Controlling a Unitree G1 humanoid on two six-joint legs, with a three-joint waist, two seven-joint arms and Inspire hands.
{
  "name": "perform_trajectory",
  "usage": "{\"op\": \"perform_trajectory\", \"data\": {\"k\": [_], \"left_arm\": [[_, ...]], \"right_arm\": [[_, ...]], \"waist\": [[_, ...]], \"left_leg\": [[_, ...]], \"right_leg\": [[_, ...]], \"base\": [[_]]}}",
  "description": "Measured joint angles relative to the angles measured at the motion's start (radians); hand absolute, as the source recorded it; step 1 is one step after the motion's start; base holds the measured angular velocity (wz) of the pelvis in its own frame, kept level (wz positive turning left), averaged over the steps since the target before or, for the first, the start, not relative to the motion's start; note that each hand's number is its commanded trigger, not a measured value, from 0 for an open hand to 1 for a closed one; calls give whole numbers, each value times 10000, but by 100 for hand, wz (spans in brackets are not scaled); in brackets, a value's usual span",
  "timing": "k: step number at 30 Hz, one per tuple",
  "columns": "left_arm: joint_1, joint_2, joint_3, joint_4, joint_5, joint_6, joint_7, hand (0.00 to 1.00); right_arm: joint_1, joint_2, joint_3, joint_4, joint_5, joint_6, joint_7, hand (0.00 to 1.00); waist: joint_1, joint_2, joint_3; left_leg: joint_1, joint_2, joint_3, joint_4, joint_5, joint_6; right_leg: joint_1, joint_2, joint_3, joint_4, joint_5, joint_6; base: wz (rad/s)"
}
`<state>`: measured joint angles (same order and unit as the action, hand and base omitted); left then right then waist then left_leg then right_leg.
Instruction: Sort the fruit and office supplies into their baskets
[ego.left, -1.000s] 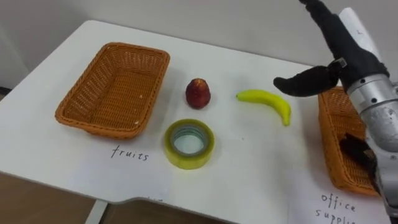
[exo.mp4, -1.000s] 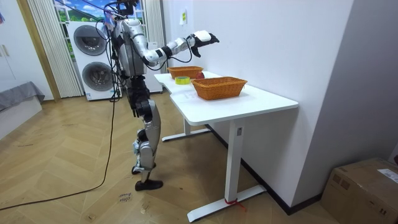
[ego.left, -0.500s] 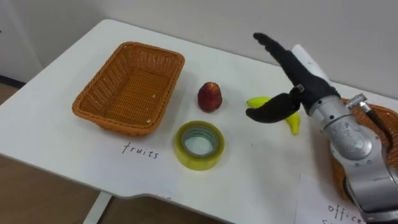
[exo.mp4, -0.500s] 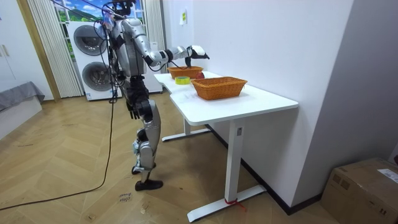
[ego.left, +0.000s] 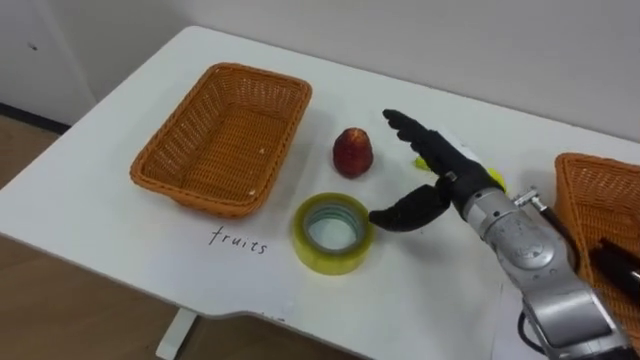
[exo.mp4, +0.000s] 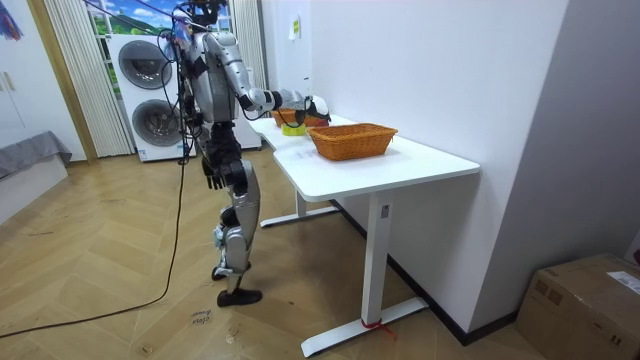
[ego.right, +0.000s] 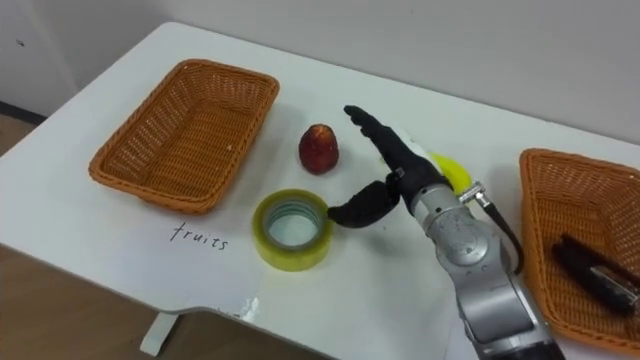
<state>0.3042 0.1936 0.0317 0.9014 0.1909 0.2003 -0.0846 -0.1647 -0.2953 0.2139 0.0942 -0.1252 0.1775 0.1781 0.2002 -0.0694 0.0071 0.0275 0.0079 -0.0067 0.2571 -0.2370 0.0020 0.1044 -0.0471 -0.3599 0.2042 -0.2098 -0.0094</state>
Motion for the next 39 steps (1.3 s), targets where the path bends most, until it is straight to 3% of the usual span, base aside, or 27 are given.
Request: {"op": "perform_trajectory", "data": {"k": [6, 11, 19, 26, 30, 39], "left_arm": [[17, 8, 1, 4, 1, 40, 157, 0], [24, -2, -17, 5, -5, 43, 157, 0], [56, -38, -176, -3, 10, 221, 153, 0], [80, -198, -178, -11, 186, 422, 159, 0], [92, -225, -181, -20, 193, 435, 160, 0], [172, -215, -180, -208, 189, 601, 143, 0]], "right_arm": [[-87, 335, 18, 653, 465, -3, -452, 0], [-150, 357, 18, 673, 692, -3, -736, 0], [-551, 368, 268, 793, 1207, -4, -1060, 0], [-622, 443, 405, 828, 759, 0, -1101, 0], [-623, 452, 405, 828, 730, 66, -1101, 0], [-622, 451, 405, 828, 15, 287, -1103, 0]], "waist": [[257, -37, 1], [277, -57, 44], [289, -70, 71], [297, 72, 5], [297, 139, 8], [278, 41, -4]], "left_leg": [[-40, -56, -128, 28, 31, 53], [-181, -212, -379, 41, 69, 101], [-411, -287, -545, 178, 83, 128], [-397, -286, -596, 177, 83, 128], [-393, -279, -592, 141, 84, 128], [-398, -278, -605, 118, 83, 126]], "right_leg": [[53, -97, -196, 1, -28, 47], [98, -196, -510, -9, -69, 111], [-19, -196, -617, 14, -80, 145], [-1, -196, -656, 22, -79, 147], [5, -205, -664, 23, -79, 147], [2, -186, -718, 22, -78, 147]], "base": [[8], [19], [8], [2], [0], [0]]}}
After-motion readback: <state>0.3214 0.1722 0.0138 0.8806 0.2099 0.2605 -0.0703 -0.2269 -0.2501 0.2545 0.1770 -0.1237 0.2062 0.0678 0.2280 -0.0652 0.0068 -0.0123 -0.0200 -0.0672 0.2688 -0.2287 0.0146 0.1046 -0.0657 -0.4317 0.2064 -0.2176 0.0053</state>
